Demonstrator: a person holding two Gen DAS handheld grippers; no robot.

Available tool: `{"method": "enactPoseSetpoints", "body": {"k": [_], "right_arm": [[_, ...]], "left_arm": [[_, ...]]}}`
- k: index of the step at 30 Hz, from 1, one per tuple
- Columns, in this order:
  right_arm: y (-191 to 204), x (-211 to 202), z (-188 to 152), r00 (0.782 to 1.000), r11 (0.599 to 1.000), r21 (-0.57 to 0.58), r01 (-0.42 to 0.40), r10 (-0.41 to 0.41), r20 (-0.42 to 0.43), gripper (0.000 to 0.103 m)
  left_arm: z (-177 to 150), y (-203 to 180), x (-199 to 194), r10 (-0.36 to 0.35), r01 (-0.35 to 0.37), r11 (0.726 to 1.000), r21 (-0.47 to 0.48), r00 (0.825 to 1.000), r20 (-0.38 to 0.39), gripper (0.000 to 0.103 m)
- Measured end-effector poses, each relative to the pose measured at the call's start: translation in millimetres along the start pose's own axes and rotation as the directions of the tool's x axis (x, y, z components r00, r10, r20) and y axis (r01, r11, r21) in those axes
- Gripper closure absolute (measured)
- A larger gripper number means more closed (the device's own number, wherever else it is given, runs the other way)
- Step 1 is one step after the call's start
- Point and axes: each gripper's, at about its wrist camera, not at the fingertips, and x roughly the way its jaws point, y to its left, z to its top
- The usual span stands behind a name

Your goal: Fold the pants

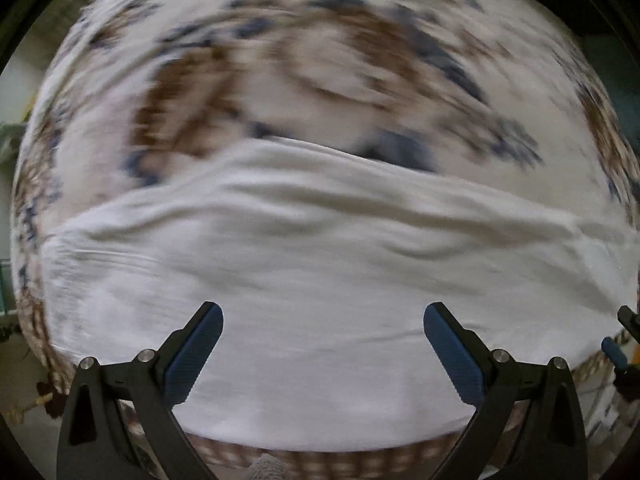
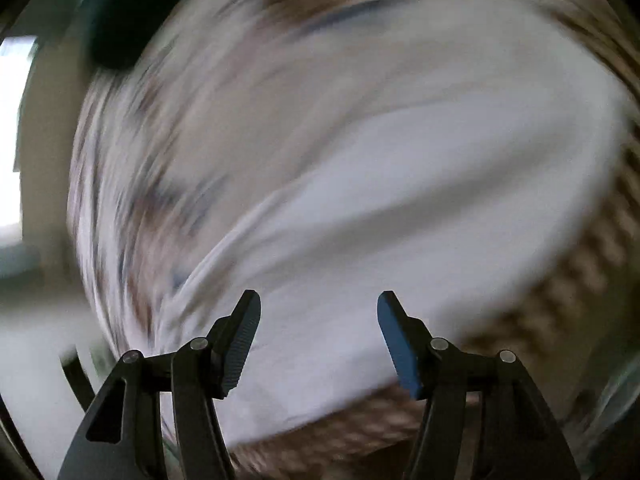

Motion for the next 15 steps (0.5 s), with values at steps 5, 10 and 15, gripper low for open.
{"method": "enactPoseSetpoints", "body": {"k": [5, 10, 15], "right_arm": [[-141, -33, 55, 0.989, 0.963, 0.258, -0.077, 0.041, 0.14, 0.039], [-188, -23, 110, 0.978, 0.951, 0.248, -0.182, 0.148, 0.149, 0.039], [-180, -27, 128, 0.927, 0.927, 0.147, -0.345, 0.312, 0.21, 0.051]], "left_arm": [[-5, -99, 30, -0.045, 0.051, 0.993, 0.107, 0.997, -0.056, 0.0], [-2, -143, 78, 0.022, -0.002, 0.988, 0.155, 0.992, -0.123, 0.0], [5, -144, 86, 0.011, 0.002, 0.993, 0.117, 0.994, -0.111, 0.0]]}}
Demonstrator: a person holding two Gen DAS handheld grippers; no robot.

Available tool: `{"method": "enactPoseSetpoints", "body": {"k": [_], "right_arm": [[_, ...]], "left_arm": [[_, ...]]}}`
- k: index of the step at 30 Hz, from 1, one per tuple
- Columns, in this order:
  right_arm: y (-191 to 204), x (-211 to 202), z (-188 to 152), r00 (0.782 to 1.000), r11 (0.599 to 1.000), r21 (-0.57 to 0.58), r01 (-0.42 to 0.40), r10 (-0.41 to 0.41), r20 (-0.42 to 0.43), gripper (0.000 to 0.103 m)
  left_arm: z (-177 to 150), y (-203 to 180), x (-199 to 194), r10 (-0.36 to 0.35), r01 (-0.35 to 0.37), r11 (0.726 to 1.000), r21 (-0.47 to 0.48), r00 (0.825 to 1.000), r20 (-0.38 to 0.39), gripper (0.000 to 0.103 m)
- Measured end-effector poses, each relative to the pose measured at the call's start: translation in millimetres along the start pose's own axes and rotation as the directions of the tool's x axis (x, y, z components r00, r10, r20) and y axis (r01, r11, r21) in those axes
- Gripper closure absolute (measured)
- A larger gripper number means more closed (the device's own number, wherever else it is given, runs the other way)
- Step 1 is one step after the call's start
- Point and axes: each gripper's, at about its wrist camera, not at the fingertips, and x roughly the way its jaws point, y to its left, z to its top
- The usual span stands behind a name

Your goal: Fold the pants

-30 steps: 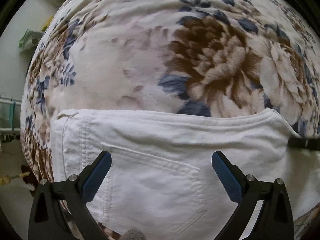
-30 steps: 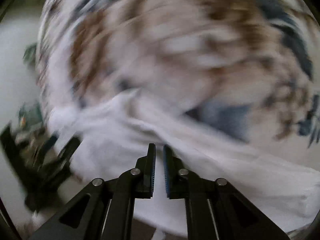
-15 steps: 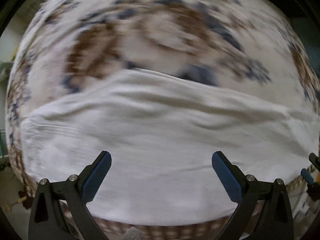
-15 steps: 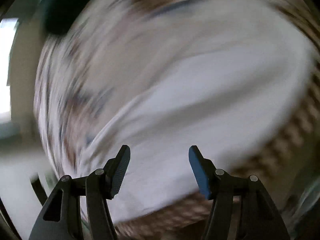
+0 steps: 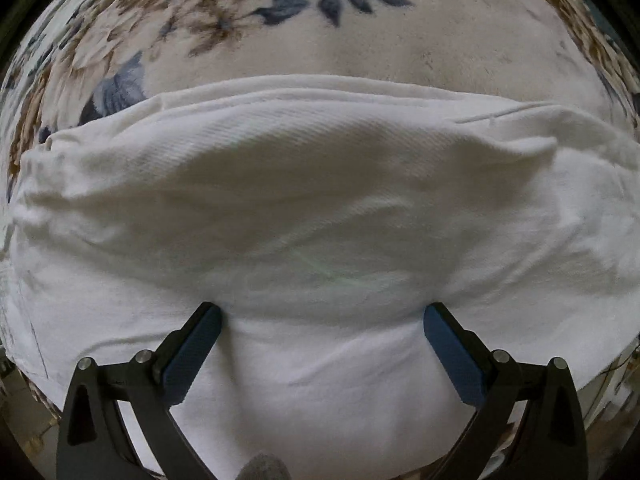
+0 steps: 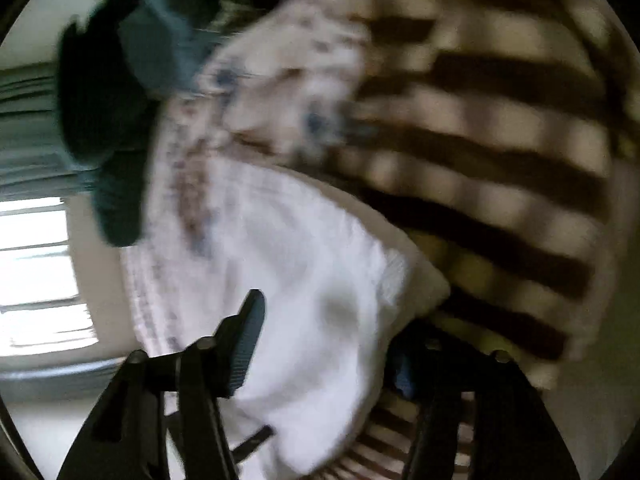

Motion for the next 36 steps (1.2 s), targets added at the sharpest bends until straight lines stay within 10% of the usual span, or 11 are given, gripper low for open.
{"method": "enactPoseSetpoints", "body": {"k": [5, 8, 17, 27, 36], "right_arm": [[-9, 27, 11, 0.997, 1.0, -0.02, -0.011, 0.009, -0.078, 0.05], [-16, 29, 16, 0.996, 0.998, 0.01, -0.057, 0.058, -0.067, 0.095], [61, -11, -6, 0.999, 0.974, -0.226, -0.01, -0.002, -0.053, 0.095], [198, 10, -122, 0.991, 0.86, -0.51, 0.011, -0.076, -0.107, 0.095], [260, 120, -292, 0.957, 0.73, -0.683, -0.023, -0.18, -0.226, 0.095]], "left_arm": [[-1, -2, 6, 0.016, -0.016, 1.0, -0.02, 0.999, 0.029, 0.0], [-4, -2, 10, 0.005, -0.005, 1.0, -0.026, 1.0, -0.002, 0.0], [0, 16, -7, 0.036, -0.036, 0.992, -0.117, 0.999, -0.005, 0.0], [-31, 117, -55, 0.022, 0.009, 0.957, -0.288, 0.994, 0.103, 0.0], [-99, 268, -41, 0.062, -0.029, 0.885, -0.465, 0.996, 0.057, 0.0]]}}
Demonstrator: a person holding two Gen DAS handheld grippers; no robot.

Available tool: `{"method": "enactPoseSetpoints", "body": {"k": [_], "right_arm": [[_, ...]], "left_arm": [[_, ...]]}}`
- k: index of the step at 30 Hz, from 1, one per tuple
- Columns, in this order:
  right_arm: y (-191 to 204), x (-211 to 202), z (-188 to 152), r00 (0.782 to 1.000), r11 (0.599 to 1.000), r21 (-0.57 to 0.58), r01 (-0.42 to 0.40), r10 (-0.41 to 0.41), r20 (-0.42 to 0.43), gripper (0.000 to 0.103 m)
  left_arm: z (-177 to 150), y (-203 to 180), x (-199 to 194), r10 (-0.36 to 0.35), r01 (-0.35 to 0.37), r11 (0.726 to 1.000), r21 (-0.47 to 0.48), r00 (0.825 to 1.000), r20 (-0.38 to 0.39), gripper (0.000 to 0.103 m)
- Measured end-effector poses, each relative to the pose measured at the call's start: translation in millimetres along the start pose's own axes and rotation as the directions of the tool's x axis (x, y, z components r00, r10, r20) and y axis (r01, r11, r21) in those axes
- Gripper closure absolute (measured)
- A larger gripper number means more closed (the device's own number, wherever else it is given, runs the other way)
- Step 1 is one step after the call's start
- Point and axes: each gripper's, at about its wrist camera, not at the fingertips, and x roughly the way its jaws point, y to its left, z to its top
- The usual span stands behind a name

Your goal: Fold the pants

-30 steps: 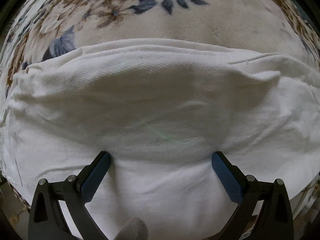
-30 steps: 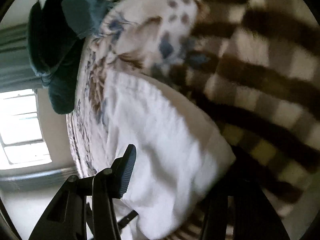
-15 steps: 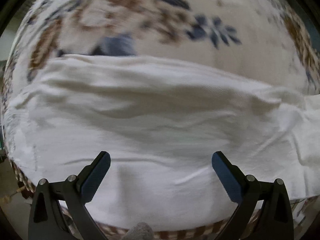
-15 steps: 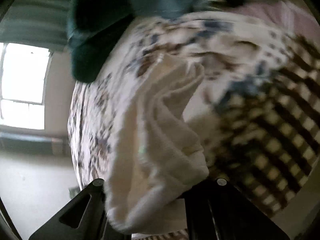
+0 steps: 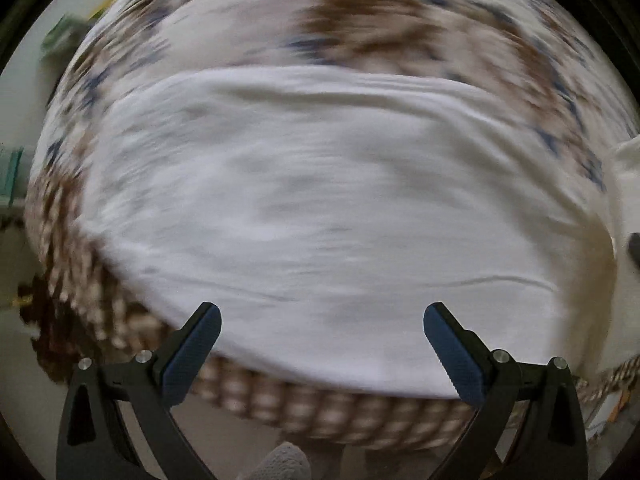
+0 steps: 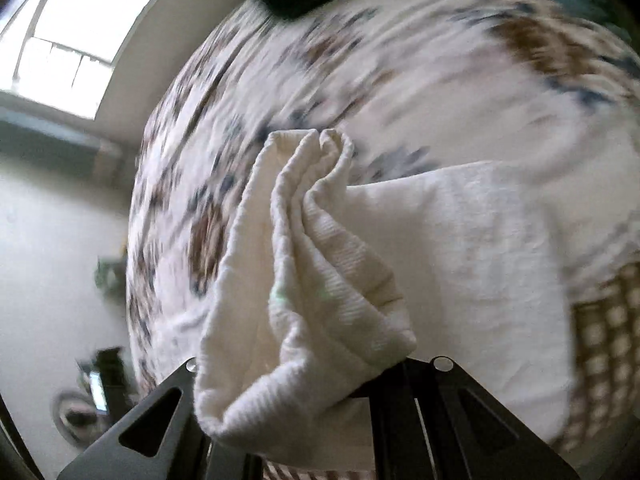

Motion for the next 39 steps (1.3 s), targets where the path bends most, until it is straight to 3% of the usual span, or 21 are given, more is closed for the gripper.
{"method": "enactPoseSetpoints", "body": {"k": [6, 9, 11, 12, 13, 14, 17, 19, 23, 26, 27, 29, 30, 33, 35, 39], "right_arm": [[87, 105, -72, 0.985, 0.97, -0.24, 0.027, -0.067, -0.158, 0.094], [99, 138, -93, 0.957, 0.951, -0.298, 0.084, -0.16, -0.241, 0.085], [96, 140, -89, 0.942, 0.967, -0.249, 0.05, -0.129, -0.31, 0.069], [94, 138, -88, 0.932, 0.974, -0.226, 0.022, -0.102, -0.348, 0.052], [93, 131, -88, 0.924, 0.979, -0.201, -0.013, -0.066, -0.377, 0.039], [94, 120, -85, 0.92, 0.98, -0.191, -0.059, -0.021, -0.392, 0.033], [86, 96, -81, 0.9, 0.977, -0.193, -0.092, -0.002, -0.437, 0.03], [73, 79, -75, 0.898, 0.984, -0.169, -0.056, -0.024, -0.439, 0.03], [25, 56, -64, 0.911, 0.993, -0.092, 0.067, -0.098, -0.401, 0.03], [-11, 49, -52, 0.921, 0.992, -0.005, 0.129, -0.122, -0.369, 0.03], [-20, 48, -48, 0.925, 0.99, 0.02, 0.14, -0.124, -0.359, 0.03], [-30, 46, -44, 0.931, 0.987, 0.049, 0.151, -0.126, -0.342, 0.03], [-34, 46, -42, 0.934, 0.986, 0.055, 0.155, -0.128, -0.334, 0.03], [-34, 46, -34, 0.937, 0.986, 0.053, 0.159, -0.134, -0.322, 0.03], [-31, 49, -31, 0.935, 0.985, 0.039, 0.17, -0.148, -0.323, 0.03], [-24, 53, -31, 0.926, 0.982, 0.008, 0.19, -0.177, -0.335, 0.03]], "left_arm": [[7, 79, 1, 0.005, -0.002, 0.994, -0.107, 1.0, 0.025, 0.0], [18, 109, -6, -0.04, 0.044, 0.99, -0.131, 0.999, 0.035, 0.0], [21, 114, -11, -0.105, 0.11, 0.983, -0.15, 0.994, 0.038, 0.0], [25, 112, -12, -0.143, 0.148, 0.976, -0.158, 0.989, 0.045, 0.0], [30, 110, -13, -0.175, 0.182, 0.97, -0.163, 0.983, 0.051, 0.0], [34, 103, -16, -0.212, 0.219, 0.962, -0.165, 0.975, 0.059, 0.0], [44, 74, -17, -0.303, 0.31, 0.939, -0.149, 0.951, 0.067, 0.0], [55, 58, -5, -0.357, 0.357, 0.926, -0.122, 0.934, 0.027, 0.0], [60, 7, 21, -0.476, 0.463, 0.877, -0.129, 0.874, -0.1, 0.0], [46, -25, 34, -0.353, 0.353, 0.935, -0.028, 0.925, -0.139, 0.005], [44, -31, 38, -0.306, 0.309, 0.951, 0.007, 0.943, -0.132, 0.015], [39, -36, 35, -0.241, 0.246, 0.968, 0.056, 0.967, -0.088, 0.048], [36, -37, 31, -0.25, 0.254, 0.964, 0.08, 0.966, -0.062, 0.082], [23, -37, 9, -0.236, 0.234, 0.965, 0.117, 0.972, 0.004, 0.092], [14, -40, -8, -0.218, 0.21, 0.968, 0.139, 0.975, 0.043, 0.093], [11, -35, -5, -0.207, 0.203, 0.974, 0.103, 0.978, 0.025, 0.093]]}}
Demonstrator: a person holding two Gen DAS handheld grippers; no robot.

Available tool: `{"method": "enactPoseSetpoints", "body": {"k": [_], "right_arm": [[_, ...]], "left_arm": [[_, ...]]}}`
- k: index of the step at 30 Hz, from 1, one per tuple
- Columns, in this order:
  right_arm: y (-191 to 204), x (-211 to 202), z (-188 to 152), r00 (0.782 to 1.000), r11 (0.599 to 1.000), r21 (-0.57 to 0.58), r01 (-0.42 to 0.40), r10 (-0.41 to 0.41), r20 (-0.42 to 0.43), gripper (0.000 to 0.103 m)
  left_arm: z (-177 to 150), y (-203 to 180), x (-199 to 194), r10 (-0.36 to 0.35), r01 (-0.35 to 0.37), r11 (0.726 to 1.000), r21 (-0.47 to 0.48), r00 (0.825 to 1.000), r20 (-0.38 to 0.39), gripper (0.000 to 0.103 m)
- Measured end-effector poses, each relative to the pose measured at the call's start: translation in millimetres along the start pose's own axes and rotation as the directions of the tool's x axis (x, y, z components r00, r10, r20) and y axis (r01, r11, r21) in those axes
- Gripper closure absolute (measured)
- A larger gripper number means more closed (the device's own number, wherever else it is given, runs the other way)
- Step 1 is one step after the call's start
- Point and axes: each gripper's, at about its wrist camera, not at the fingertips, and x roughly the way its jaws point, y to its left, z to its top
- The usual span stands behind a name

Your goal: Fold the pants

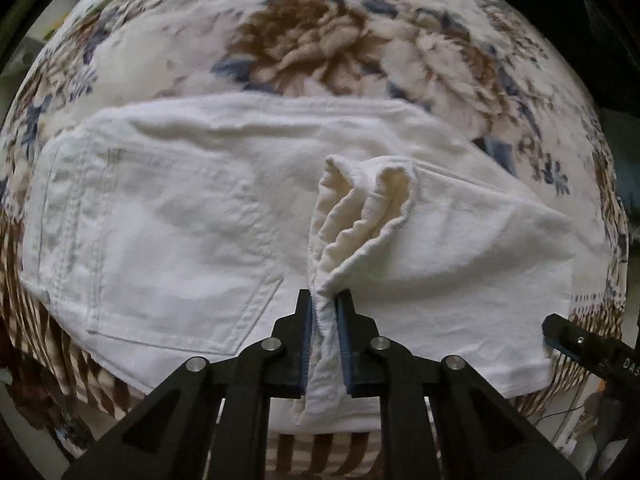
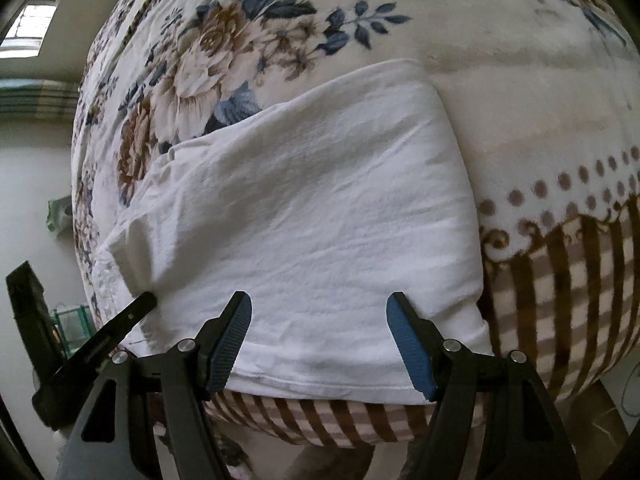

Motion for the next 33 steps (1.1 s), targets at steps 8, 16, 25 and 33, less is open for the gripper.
{"method": "enactPoseSetpoints", "body": {"k": [8, 16, 25, 33], "right_arm": [[40, 24, 6, 0.939, 0.931, -0.153, 0.33, -0.341, -0.051, 0.03], [83, 37, 5, 0.907, 0.889, -0.201, 0.412, -0.42, 0.004, 0.011], [138, 65, -2, 0.931, 0.919, -0.22, 0.328, -0.353, -0.087, 0.01], [200, 101, 1, 0.917, 0.884, -0.317, 0.344, -0.389, -0.091, 0.01]], "left_arm": [[5, 18, 17, -0.024, 0.02, 0.997, -0.079, 0.998, -0.059, 0.084], [4, 54, -27, -0.056, 0.061, 0.985, -0.16, 0.998, 0.038, 0.013], [-63, 199, -36, -0.178, 0.333, 0.591, -0.735, 0.942, 0.284, 0.013], [-71, 257, 3, -0.16, 0.427, 0.435, -0.793, 0.903, 0.398, 0.051]]}}
